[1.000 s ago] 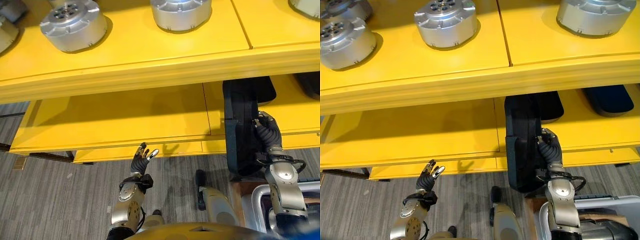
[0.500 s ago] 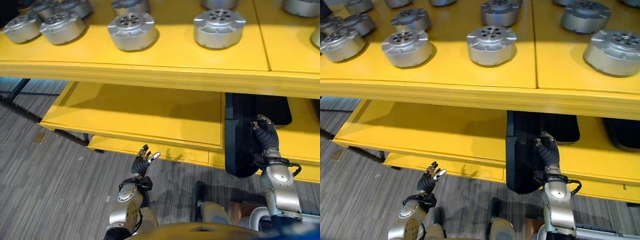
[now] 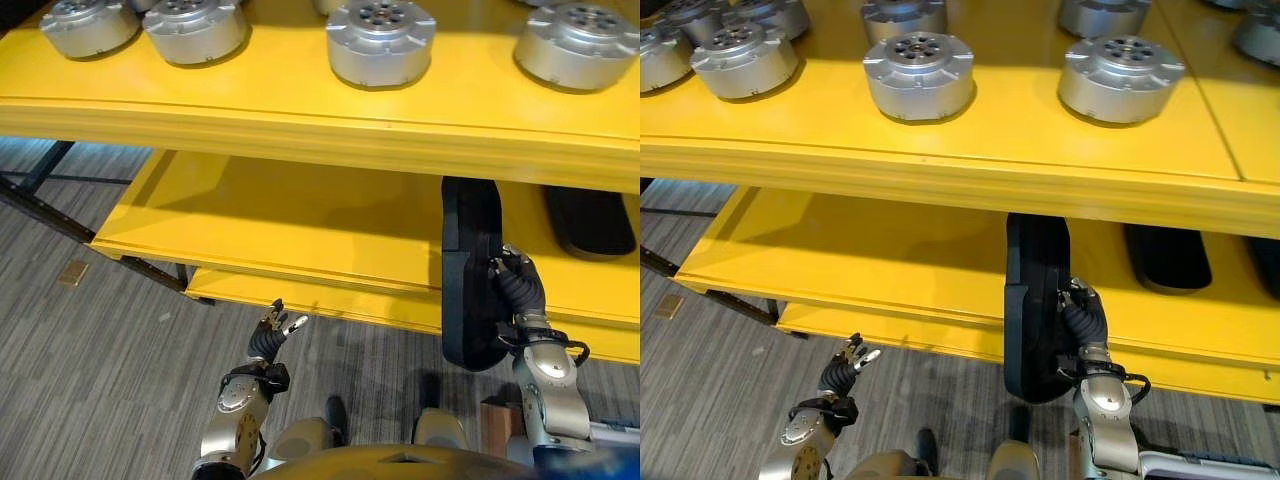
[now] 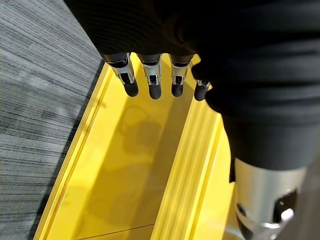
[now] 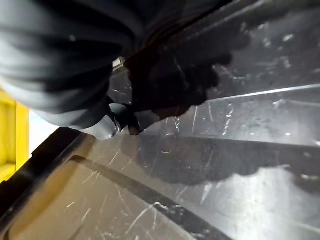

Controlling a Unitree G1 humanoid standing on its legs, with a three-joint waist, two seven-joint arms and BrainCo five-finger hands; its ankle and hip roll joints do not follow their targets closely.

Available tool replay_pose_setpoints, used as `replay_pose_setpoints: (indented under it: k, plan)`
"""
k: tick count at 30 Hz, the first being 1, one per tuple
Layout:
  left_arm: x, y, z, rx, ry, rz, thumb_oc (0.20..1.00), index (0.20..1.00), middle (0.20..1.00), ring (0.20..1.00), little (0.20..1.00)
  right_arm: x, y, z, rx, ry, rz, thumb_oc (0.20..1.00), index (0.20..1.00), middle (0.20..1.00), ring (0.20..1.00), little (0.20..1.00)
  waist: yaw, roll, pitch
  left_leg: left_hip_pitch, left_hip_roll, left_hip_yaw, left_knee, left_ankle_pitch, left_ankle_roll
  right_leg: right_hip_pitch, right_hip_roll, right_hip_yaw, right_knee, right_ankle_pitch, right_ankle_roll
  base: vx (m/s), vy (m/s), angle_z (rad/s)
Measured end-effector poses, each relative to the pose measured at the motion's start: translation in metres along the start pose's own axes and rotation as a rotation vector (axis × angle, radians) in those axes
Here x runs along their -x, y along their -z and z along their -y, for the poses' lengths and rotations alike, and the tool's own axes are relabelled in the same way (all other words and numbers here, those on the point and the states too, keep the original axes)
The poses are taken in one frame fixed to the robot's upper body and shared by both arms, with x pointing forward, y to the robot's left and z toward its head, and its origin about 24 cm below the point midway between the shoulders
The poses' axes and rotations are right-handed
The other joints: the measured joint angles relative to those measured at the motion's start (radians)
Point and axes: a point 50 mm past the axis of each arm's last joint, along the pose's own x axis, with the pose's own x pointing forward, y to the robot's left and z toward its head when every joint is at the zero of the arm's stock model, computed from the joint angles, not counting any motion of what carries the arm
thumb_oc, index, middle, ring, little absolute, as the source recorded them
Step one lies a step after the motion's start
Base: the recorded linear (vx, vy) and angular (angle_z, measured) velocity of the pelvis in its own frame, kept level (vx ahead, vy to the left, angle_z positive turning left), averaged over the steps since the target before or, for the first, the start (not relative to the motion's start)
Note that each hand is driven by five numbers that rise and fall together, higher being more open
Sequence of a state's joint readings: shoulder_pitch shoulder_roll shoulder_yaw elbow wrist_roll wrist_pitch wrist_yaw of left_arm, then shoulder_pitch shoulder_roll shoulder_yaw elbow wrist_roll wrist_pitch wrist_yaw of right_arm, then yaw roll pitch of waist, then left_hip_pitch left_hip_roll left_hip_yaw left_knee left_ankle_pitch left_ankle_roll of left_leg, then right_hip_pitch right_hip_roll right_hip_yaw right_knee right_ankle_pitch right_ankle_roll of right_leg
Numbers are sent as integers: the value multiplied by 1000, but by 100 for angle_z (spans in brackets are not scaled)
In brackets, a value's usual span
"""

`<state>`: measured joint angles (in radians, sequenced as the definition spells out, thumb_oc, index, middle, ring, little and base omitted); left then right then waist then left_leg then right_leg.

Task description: Move parts from the plastic box to the shelf.

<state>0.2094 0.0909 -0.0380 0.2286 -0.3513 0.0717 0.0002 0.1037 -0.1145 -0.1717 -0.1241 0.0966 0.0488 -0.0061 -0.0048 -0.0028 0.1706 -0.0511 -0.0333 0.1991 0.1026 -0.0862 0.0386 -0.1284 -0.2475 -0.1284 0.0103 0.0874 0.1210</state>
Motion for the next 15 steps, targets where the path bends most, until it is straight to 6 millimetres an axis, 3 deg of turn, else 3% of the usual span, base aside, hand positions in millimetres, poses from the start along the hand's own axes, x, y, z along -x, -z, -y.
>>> replay_pose_setpoints:
  k: [3, 8, 9, 12, 15]
  plan:
    - [-1, -1, 1, 0, 2, 2, 1000, 1000, 1000, 1000, 1000, -7, -3, -5, -2, -19, 14, 200, 200, 200, 200, 200, -1, -5, 3, -3, 3, -5, -1, 0, 0, 6, 3, -8, -14, 6, -2, 10, 36, 5]
    - [-11, -14, 16, -22, 61, 39, 1000, 1000, 1000, 1000, 1000, -32, -5, -39, -22, -126, 9, 200, 200, 200, 200, 200, 22, -28, 28, -54, 16, -18, 51, -8, -6, -15, 9, -23, -4, 10, -12, -126, 7, 9]
    - [-15, -21, 25, -47, 99, 62, 1000, 1000, 1000, 1000, 1000, -50, -25, -53, -22, -149, 72, 200, 200, 200, 200, 200, 19, -24, 64, -152, 27, -21, 152, -27, -4, -104, 4, -20, 80, -3, -19, -328, 15, 13]
    - [-21, -32, 40, -73, 158, 92, 1000, 1000, 1000, 1000, 1000, -76, -60, -66, -35, -142, 177, 200, 200, 200, 200, 200, 21, 1, 169, -275, 45, -25, 287, -64, 7, -223, -2, -6, 212, -37, -34, -169, 13, 9]
    - [-22, -34, 45, -81, 174, 93, 1000, 1000, 1000, 1000, 1000, -91, -62, -71, -30, -117, 154, 200, 200, 200, 200, 200, 24, 21, 231, -344, 62, -25, 388, -100, 15, -288, -4, 6, 305, -63, -37, -120, -11, -1]
